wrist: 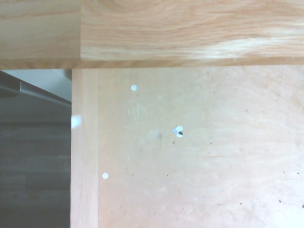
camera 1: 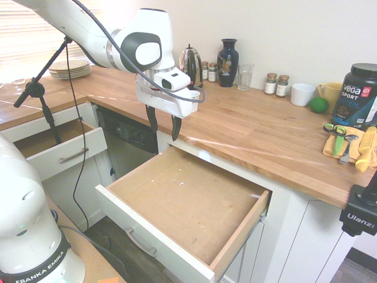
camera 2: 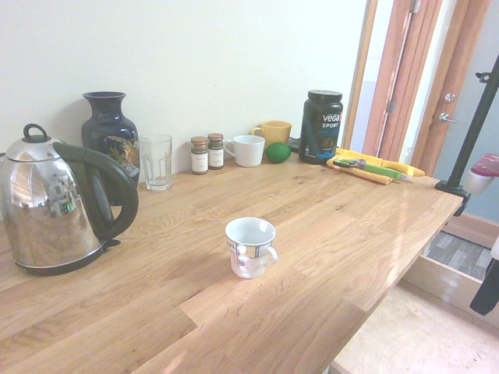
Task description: Put mug in the drawer
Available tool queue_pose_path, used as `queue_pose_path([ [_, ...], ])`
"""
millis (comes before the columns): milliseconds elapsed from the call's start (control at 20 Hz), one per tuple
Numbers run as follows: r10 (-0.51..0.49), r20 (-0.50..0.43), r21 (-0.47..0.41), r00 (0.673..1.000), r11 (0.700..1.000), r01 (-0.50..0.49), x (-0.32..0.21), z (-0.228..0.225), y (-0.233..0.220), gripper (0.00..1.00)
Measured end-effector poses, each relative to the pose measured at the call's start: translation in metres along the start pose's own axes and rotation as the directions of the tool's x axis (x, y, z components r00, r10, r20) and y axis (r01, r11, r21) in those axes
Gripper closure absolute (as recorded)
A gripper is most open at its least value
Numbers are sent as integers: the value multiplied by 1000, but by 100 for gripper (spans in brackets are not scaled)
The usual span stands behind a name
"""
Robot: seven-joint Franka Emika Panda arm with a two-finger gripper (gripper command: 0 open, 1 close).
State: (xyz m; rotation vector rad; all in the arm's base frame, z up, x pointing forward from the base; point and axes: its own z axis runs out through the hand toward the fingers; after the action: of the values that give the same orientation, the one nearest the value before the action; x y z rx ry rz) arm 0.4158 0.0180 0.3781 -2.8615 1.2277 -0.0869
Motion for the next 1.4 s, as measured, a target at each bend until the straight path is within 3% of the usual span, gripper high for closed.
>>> queue_pose_path([
  [350, -1, -24, 2, 1000, 1000, 1, 28, 0, -22, 0],
  [1400, -109, -29, -2, 994, 994, 109, 76, -26, -241, 0],
])
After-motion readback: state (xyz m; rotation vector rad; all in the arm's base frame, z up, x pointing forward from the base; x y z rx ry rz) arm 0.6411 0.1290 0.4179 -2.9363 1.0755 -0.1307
